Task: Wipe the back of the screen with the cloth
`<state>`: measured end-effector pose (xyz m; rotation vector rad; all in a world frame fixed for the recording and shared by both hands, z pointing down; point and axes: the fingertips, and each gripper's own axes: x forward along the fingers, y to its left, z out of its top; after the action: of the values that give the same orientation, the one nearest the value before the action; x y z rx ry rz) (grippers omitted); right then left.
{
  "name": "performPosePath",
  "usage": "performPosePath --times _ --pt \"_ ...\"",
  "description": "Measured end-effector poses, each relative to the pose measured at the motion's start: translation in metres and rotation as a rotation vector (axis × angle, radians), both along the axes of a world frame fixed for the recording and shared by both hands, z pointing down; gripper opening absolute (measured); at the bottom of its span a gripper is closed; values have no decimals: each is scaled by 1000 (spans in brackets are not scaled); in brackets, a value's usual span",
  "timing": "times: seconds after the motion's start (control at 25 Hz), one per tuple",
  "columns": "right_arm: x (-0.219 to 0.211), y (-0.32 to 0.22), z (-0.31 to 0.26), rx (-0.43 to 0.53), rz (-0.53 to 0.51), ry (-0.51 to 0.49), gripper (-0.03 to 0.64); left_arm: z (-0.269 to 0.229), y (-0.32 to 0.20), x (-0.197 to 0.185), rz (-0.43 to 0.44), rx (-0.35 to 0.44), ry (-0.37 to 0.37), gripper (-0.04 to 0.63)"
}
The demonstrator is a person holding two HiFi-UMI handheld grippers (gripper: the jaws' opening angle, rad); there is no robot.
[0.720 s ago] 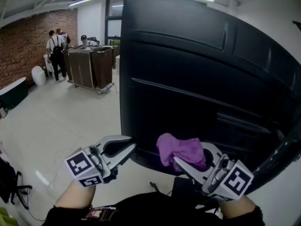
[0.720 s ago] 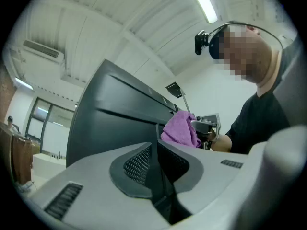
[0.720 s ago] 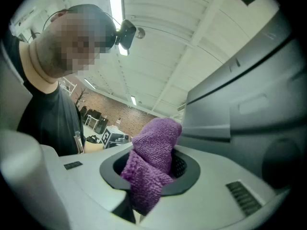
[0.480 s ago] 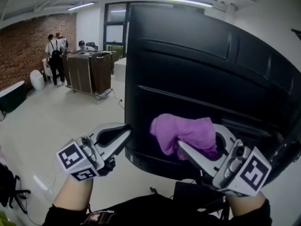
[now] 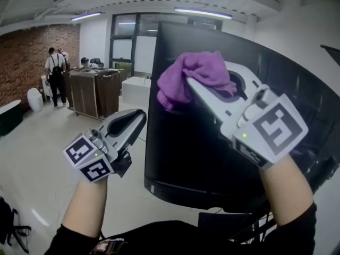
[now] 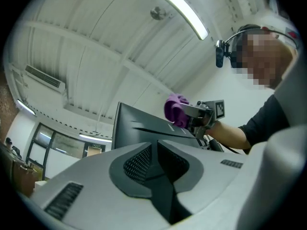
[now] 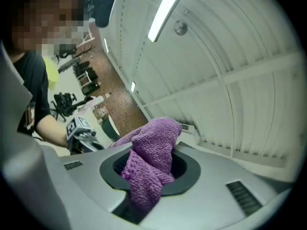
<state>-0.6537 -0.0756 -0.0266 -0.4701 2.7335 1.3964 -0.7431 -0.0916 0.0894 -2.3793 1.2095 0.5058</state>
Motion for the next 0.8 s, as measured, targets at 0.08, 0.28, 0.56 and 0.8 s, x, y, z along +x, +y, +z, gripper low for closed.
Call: performPosePath --times 0.08,0.28,0.56,0.8 --pt "-17 -20 -17 78 109 4 107 -8 3 -9 2 18 -8 32" --pt "-47 -69 -51 178 274 8 109 -43 -3 -20 -8 70 -35 32" --pt "-72 -104 -43 329 441 129 109 -54 -11 -17 6 94 -52 32" --pt "-60 -110 -44 335 476 192 109 -50 -13 -15 4 81 -71 32"
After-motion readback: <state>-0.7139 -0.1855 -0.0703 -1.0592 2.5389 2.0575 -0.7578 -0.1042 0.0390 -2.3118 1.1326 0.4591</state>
